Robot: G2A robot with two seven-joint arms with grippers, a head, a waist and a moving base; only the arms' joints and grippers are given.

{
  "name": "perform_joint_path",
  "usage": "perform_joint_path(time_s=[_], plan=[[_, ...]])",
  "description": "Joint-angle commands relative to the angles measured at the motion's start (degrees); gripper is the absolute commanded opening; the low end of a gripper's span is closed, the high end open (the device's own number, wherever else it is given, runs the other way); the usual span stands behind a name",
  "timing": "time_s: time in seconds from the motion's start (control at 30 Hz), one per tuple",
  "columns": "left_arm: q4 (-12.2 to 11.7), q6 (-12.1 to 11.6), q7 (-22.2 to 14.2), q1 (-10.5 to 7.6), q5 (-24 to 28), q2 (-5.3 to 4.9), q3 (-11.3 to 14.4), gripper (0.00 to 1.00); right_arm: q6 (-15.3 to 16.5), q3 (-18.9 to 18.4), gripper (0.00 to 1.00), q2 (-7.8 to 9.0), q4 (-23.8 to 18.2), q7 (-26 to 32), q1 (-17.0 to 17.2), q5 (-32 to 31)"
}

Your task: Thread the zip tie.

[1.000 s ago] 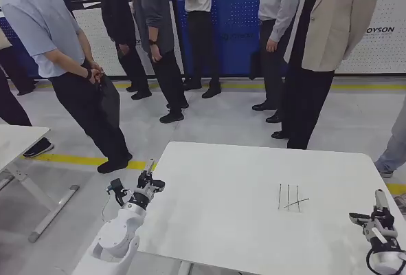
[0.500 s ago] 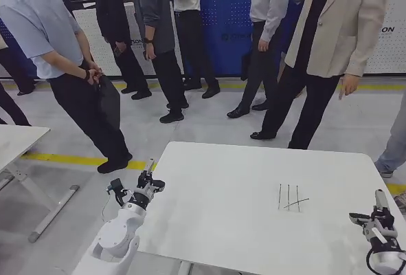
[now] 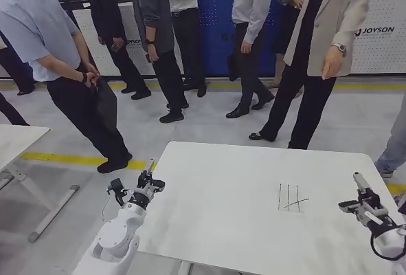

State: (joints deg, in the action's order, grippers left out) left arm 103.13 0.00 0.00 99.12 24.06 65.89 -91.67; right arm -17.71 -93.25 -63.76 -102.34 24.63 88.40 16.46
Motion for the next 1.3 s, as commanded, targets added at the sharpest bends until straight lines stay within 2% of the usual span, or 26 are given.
perform_joint_path(time_s=[0.0, 0.37, 0.4, 0.57, 0.7, 0.83, 1.0, 1.27], plan=[[0.0, 0.0, 0.0, 0.00, 0.0, 0.00, 0.0, 1.00, -1.1, 0.1, 1.00, 0.10, 0.4, 1.2, -0.6, -0.6], [0.0, 0.0, 0.0, 0.00, 0.0, 0.00, 0.0, 1.00, -1.4, 0.5, 1.00, 0.13, 0.5, 2.4, -0.8, -0.6], [0.0, 0.0, 0.0, 0.00, 0.0, 0.00, 0.0, 1.00, -1.6, 0.7, 1.00, 0.34, 1.6, 5.7, -2.3, -0.9], [0.0, 0.0, 0.0, 0.00, 0.0, 0.00, 0.0, 1.00, -1.8, 1.8, 1.00, 1.14, 8.9, 14.0, -9.5, -4.3], [0.0, 0.0, 0.0, 0.00, 0.0, 0.00, 0.0, 1.00, -1.8, 5.3, 1.00, 1.61, 16.0, 20.9, -15.7, -8.3], [0.0, 0.0, 0.0, 0.00, 0.0, 0.00, 0.0, 1.00, -1.8, 9.5, 1.00, 1.46, 22.6, 21.0, -21.0, -12.3], [0.0, 0.0, 0.0, 0.00, 0.0, 0.00, 0.0, 1.00, -1.8, 15.5, 1.00, 0.93, 29.9, 24.7, -27.2, -15.4], [0.0, 0.0, 0.0, 0.00, 0.0, 0.00, 0.0, 1.00, -1.8, 15.9, 1.00, 0.86, 30.6, 25.0, -27.9, -15.3]])
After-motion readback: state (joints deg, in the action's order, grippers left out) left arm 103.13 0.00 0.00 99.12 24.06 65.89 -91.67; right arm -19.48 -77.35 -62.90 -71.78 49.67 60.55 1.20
